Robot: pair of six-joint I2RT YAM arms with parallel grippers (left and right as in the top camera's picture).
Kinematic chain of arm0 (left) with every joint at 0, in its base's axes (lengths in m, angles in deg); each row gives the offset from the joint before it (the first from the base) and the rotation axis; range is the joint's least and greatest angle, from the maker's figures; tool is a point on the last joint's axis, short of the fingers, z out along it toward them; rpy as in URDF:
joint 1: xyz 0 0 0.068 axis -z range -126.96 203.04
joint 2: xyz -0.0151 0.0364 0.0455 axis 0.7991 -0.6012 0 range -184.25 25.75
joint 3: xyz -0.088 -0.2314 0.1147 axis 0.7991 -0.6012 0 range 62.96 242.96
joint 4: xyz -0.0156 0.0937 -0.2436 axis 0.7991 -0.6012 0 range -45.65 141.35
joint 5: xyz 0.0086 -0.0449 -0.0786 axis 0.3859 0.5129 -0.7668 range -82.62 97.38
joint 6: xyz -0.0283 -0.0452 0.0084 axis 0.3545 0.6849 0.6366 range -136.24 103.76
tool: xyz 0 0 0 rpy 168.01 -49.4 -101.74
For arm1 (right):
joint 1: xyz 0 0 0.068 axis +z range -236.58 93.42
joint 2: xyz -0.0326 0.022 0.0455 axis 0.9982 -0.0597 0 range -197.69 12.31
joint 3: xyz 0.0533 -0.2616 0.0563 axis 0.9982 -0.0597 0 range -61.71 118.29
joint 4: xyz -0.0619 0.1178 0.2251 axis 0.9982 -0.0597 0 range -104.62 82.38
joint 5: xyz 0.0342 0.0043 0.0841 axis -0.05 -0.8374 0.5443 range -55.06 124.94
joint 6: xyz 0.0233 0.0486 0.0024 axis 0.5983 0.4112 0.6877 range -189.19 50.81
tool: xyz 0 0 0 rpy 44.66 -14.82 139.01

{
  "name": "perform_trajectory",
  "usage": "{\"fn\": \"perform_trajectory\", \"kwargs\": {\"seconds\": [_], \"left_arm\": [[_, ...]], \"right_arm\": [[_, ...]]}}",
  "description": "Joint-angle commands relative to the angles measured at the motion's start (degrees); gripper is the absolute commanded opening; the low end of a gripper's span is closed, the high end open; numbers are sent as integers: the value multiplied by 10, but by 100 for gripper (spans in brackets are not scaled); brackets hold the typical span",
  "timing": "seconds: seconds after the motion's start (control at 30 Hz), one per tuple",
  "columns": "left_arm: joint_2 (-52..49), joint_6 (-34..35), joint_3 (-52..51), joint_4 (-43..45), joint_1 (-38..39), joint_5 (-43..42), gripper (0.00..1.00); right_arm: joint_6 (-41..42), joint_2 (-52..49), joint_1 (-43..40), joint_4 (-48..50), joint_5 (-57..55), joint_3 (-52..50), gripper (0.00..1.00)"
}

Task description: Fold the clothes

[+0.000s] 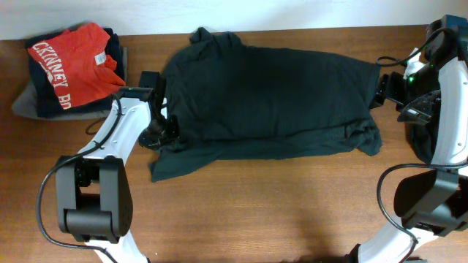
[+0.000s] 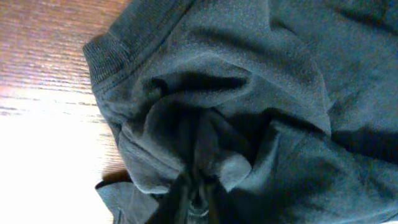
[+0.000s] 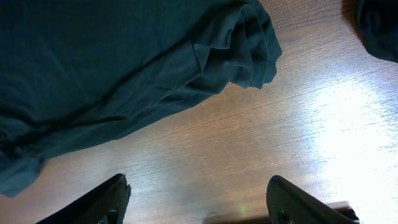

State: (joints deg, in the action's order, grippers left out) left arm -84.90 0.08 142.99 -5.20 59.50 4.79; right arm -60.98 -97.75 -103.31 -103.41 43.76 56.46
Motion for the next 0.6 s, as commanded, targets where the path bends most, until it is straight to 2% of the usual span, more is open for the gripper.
{"fn": "perform_trajectory", "kwargs": {"seconds": [0.0, 0.4, 0.5, 0.57], "left_arm": [[-9, -5, -3, -9, -2, -2, 1], [46, -6, 71, -125, -2, 1, 1], [65, -6, 80, -158, -2, 8, 2], [73, -6, 80, -179, -2, 11, 8]], "right_arm": [[1, 15, 2, 0, -9, -3, 75], [2, 46, 2, -16, -18, -3, 70], [2, 81, 2, -16, -19, -3, 71], [2, 107, 2, -16, -21, -3, 71]]}}
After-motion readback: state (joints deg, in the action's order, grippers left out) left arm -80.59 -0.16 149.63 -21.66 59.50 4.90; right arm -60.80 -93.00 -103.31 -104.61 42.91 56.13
